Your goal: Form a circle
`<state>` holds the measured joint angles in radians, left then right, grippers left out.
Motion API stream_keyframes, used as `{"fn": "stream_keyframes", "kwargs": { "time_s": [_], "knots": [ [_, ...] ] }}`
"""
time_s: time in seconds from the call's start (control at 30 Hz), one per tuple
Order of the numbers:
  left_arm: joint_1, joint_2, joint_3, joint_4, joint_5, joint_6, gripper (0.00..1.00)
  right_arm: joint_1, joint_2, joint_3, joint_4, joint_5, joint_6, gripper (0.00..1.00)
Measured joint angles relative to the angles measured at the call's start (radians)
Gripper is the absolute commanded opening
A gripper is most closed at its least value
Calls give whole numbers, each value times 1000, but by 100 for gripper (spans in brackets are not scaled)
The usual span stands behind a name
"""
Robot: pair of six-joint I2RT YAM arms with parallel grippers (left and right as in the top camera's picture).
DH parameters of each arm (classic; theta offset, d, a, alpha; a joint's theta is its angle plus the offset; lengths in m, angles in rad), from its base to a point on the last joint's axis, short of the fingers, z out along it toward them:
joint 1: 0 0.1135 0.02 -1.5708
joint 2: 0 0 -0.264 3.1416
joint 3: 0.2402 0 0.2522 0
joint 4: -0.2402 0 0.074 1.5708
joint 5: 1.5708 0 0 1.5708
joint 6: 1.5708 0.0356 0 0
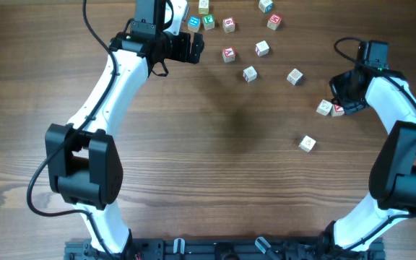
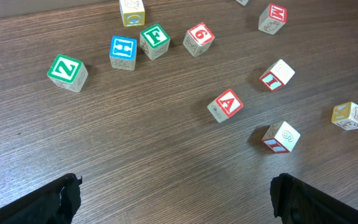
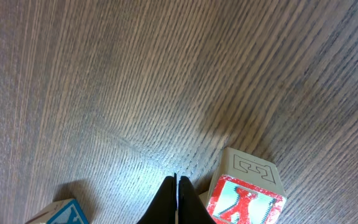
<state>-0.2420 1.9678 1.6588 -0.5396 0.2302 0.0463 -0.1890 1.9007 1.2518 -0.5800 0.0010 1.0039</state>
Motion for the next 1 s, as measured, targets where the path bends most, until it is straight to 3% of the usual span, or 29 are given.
{"fn": "stream_keyframes", "kwargs": {
  "time_s": [1.0],
  "knots": [
    [0,0,0,0,0,0,100,0,0,0,-10,0,-16,4]
  ]
}}
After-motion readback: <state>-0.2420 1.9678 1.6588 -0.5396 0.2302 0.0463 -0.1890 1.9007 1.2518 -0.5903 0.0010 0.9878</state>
